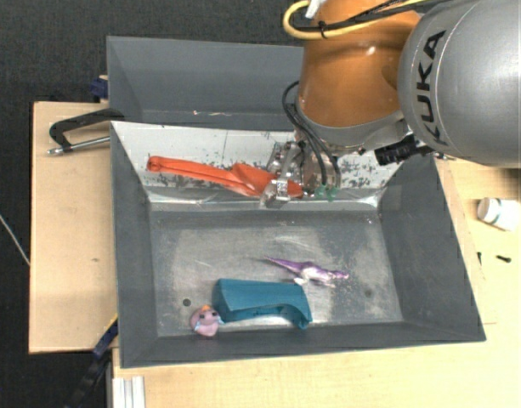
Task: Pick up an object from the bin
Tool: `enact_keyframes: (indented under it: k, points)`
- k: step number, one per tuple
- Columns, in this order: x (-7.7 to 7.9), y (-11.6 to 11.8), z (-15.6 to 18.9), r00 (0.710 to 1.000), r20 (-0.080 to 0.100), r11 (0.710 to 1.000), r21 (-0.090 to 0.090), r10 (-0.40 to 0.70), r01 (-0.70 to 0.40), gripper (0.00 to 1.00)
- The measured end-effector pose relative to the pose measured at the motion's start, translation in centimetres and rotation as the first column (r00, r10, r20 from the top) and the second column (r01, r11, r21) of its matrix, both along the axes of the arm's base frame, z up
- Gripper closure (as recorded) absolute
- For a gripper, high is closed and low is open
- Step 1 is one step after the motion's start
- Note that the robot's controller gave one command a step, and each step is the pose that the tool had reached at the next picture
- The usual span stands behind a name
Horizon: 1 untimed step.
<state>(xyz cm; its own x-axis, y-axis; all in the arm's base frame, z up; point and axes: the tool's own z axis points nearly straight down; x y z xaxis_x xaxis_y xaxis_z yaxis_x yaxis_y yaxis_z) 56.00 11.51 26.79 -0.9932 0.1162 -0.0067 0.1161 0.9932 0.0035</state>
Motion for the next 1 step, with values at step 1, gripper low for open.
enact_keyframes:
  k: [1]
  points:
    - [0.01, 0.01, -0.09, 1.0, -0.002, 1.0, -0.001, 0.0, 0.0, 1.0]
